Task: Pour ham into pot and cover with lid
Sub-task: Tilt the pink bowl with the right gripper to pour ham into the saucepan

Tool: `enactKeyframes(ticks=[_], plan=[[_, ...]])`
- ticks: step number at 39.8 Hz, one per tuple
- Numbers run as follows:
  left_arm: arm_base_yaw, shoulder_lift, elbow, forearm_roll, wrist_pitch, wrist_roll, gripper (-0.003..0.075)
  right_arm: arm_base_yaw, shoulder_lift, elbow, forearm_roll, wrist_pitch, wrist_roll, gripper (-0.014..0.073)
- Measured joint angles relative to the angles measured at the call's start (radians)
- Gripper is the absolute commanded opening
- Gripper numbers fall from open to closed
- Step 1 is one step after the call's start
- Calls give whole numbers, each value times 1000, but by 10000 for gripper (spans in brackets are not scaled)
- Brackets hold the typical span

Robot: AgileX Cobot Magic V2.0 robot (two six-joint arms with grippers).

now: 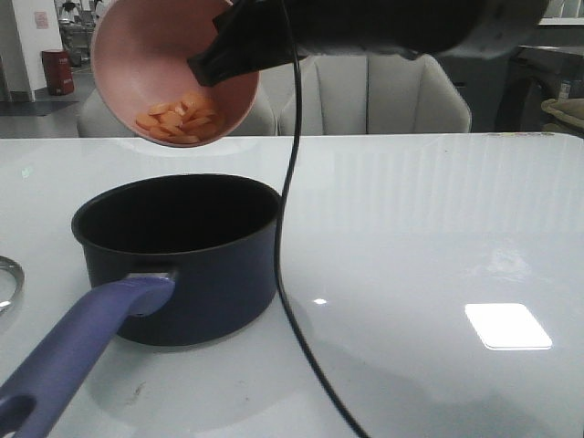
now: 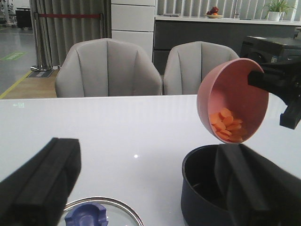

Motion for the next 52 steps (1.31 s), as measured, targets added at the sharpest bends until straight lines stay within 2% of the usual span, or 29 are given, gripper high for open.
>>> enactKeyframes(ticks=[5, 9, 14, 24, 33, 42, 48, 52], plan=[[0, 0, 0, 0, 0, 0, 629, 0, 41, 54, -86, -239, -14, 140], [0, 0, 0, 0, 0, 0, 629, 0, 62, 69, -162, -304, -26, 140], [0, 0, 0, 0, 0, 0, 629, 2, 87, 73, -215, -315, -80, 140], [0, 0, 0, 0, 0, 0, 629, 2, 99, 71, -217, -322, -296, 140], [0, 0, 0, 0, 0, 0, 629, 2, 99, 59, -218, -324, -405, 140], [0, 0, 0, 0, 0, 0, 629, 2, 99, 34, -226, -326, -699, 140], [0, 0, 0, 0, 0, 0, 629, 2, 99, 34, -228, -328, -725, 140], [0, 0, 0, 0, 0, 0, 629, 2, 99, 34, -215, -328, -611, 140]])
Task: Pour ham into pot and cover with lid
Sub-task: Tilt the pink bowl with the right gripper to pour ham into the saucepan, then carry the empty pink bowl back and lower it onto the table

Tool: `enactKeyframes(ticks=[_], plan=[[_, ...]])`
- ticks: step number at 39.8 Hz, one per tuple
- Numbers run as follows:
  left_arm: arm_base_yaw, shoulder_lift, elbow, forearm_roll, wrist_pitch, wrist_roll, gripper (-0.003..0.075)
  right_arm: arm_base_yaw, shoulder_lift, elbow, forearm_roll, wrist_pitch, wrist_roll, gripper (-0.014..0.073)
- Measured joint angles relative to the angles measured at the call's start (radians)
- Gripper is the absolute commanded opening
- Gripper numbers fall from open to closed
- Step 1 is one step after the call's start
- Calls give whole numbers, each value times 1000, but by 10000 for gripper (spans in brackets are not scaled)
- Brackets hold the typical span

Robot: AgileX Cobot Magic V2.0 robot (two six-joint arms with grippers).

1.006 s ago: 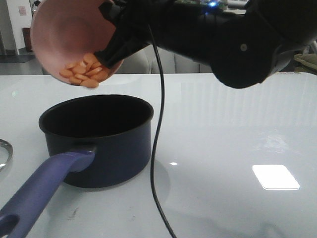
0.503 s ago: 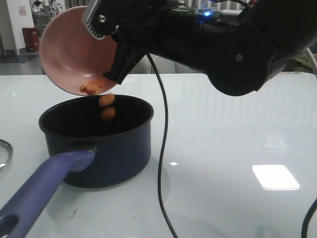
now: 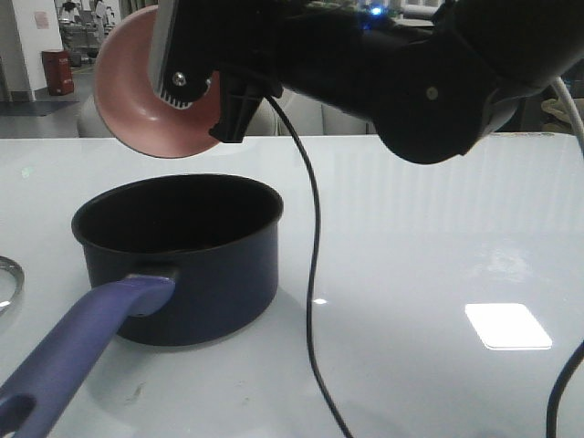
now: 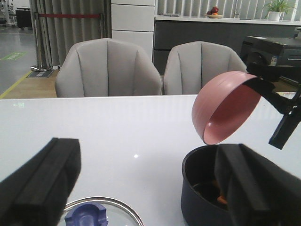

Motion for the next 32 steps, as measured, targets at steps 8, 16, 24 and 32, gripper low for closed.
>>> enactKeyframes(ticks=[8, 16, 24, 32], plan=[[0, 0, 0, 0, 0, 0, 629, 2, 0, -1, 224, 2, 511, 140], [0, 0, 0, 0, 0, 0, 629, 0, -97, -2, 547, 356, 692, 140], [0, 0, 0, 0, 0, 0, 629, -83, -307, -3, 672, 857, 601, 140], [0, 0, 0, 0, 0, 0, 629, -252, -394, -3, 672, 1183, 526, 140]])
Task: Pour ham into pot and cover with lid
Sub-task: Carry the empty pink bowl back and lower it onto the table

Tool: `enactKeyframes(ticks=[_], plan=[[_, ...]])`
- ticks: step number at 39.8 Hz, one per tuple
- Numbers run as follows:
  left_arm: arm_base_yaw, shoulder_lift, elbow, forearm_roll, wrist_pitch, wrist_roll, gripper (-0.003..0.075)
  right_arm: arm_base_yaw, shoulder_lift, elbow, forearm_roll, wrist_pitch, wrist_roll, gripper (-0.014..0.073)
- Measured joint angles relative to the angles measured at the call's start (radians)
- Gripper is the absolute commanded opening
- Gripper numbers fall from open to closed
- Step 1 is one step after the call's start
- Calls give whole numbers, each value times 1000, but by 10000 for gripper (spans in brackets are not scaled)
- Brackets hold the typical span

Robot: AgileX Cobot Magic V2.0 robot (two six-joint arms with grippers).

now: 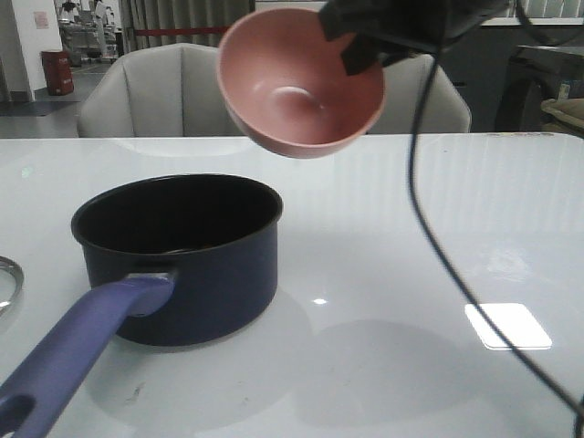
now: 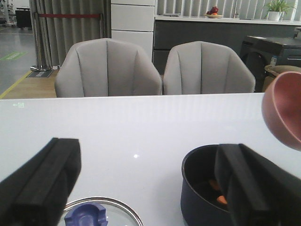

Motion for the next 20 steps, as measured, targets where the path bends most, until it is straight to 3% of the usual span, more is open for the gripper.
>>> enactKeyframes(ticks=[10, 20], plan=[[0, 0, 0, 0, 0, 0, 629, -179, -3, 0, -28, 220, 22, 140], [0, 0, 0, 0, 0, 0, 629, -257, 44, 0, -229, 365, 240, 141]])
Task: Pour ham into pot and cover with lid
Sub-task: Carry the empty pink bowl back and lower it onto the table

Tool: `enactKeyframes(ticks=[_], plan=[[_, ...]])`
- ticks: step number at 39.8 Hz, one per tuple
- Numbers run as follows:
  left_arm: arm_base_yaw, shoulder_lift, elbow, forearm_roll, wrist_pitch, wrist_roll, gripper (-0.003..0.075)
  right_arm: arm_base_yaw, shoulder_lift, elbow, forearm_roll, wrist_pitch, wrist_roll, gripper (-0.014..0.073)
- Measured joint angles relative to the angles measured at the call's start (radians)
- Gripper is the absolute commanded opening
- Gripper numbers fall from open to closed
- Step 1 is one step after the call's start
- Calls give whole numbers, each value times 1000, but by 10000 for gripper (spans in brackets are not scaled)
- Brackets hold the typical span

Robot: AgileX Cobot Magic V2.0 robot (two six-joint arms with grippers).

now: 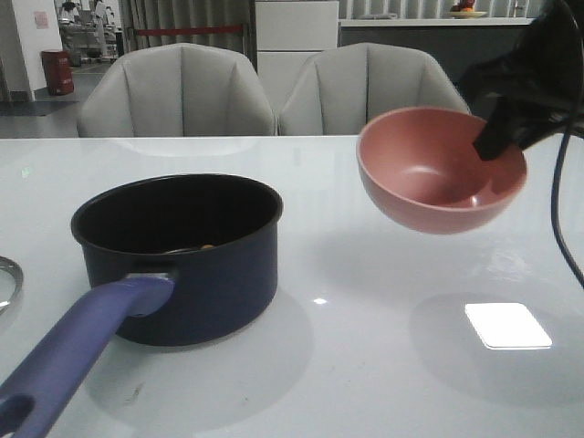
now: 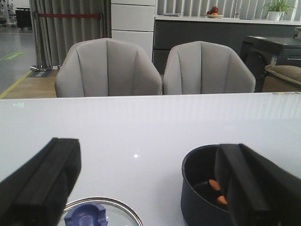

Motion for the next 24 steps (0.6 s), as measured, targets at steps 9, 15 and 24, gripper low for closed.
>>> enactKeyframes(ticks=[9, 15, 24], plan=[[0, 0, 0, 0, 0, 0, 629, -22, 104, 0, -100, 134, 192, 141], [0, 0, 0, 0, 0, 0, 629, -43, 157, -2, -104, 159, 214, 206], [0, 0, 0, 0, 0, 0, 629, -62, 178, -15, -106, 167, 219, 500]])
